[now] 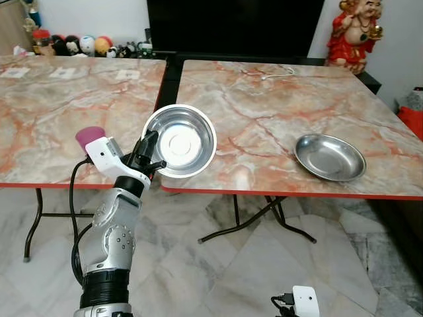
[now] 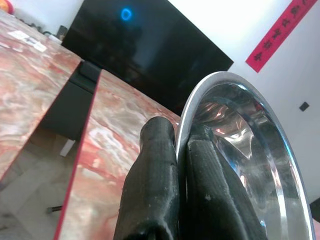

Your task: Setting the table

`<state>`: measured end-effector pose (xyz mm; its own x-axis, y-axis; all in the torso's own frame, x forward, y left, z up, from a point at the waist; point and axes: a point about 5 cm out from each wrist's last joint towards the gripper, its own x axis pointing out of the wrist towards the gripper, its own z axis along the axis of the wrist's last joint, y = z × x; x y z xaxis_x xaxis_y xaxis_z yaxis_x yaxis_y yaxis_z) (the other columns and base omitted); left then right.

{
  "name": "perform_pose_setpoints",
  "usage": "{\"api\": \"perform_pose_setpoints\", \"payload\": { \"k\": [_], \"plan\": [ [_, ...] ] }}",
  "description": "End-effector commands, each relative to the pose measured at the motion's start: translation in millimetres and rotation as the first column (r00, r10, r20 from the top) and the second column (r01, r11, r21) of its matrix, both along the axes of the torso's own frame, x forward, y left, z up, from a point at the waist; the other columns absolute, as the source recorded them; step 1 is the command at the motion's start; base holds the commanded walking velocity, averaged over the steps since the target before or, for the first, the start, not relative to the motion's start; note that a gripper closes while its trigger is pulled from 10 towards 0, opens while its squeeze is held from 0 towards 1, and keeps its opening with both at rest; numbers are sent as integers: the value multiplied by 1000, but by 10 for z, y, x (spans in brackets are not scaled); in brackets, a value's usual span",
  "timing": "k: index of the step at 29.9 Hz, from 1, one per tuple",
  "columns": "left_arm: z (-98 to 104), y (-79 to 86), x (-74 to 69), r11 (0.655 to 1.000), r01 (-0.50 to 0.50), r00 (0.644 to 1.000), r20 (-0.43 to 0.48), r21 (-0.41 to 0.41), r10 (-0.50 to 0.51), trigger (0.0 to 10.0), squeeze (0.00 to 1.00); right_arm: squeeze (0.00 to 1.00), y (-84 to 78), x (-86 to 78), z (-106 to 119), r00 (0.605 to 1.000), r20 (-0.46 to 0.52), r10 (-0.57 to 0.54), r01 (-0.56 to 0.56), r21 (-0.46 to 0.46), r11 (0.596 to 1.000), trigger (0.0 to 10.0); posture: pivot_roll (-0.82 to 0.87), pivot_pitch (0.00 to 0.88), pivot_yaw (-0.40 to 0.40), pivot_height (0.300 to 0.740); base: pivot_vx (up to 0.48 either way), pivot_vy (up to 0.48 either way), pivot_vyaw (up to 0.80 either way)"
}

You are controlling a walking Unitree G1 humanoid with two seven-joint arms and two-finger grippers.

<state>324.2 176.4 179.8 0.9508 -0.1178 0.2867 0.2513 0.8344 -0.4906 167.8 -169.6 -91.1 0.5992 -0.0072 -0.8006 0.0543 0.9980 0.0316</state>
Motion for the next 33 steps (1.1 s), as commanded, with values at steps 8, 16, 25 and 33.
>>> {"api": "perform_pose_setpoints", "payload": {
  "k": [8, 16, 25, 33],
  "plan": [
    [40, -34, -19, 999, 23, 1000, 19, 23, -23, 10000, 0, 0, -13, -2, -4, 1000, -14, -6, 6, 2, 1000, 10000, 90, 0, -77, 740, 0, 0, -419],
    [36, -37, -20, 999, 27, 999, 18, 23, -27, 10000, 0, 0, -14, -2, -5, 1000, -16, -4, 4, 1, 1000, 10000, 90, 0, -77, 740, 0, 0, -720],
    [34, -56, -24, 999, 32, 999, 20, 33, -33, 10000, 0, 0, -14, 2, -2, 1000, -14, 1, -1, 1, 1000, 10000, 92, 0, -78, 740, 113, 0, -702],
    [41, -70, -27, 999, 36, 999, 25, 35, -37, 10000, 0, 0, -12, 10, 4, 1000, -3, 1, -1, 6, 1000, 10000, 92, 0, -78, 740, 280, 0, 0]
  ]
}}
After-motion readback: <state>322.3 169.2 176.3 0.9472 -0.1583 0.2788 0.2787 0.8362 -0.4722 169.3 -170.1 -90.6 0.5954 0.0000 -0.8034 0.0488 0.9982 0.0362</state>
